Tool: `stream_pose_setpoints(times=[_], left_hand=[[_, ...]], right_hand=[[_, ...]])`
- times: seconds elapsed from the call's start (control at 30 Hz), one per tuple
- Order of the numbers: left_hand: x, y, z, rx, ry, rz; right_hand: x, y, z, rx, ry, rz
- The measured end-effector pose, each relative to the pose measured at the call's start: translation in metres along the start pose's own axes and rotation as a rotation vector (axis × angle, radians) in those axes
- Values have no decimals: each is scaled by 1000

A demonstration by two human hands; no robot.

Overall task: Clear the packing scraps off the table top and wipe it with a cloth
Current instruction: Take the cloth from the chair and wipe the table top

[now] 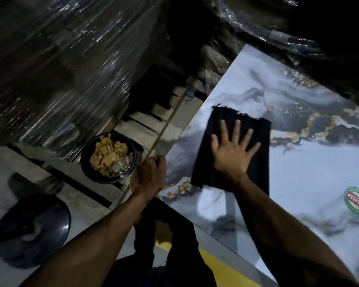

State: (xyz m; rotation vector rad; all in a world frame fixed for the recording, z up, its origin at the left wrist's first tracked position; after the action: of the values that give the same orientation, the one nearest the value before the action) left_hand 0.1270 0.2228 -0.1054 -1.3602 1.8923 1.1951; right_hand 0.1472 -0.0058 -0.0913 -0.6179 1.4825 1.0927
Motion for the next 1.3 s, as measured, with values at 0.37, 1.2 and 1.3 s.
stream_pose_setpoints(times=[0.37,1.2,1.3], left_hand=[[25,1,30,-511,919,28],[23,20,77,-600,1001,116],[30,37,117,-650,874,184]], right_hand=[[36,150,-93,36,14,-16],[52,164,-33,-372,129,-34],[38,150,-80,-124,93,7]])
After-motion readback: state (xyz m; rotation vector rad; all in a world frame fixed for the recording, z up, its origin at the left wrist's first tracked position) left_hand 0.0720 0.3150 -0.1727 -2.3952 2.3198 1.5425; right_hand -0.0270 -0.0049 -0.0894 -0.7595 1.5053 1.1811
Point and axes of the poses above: each hand's wrist, its own y-axis away from the middle knuckle, its own x-axis out of the palm, z = x × y, the point moved 3 cm from there along -y, towards the middle knuckle, and after that the axes turned 1 degree about -y, right-handed, at the moved point
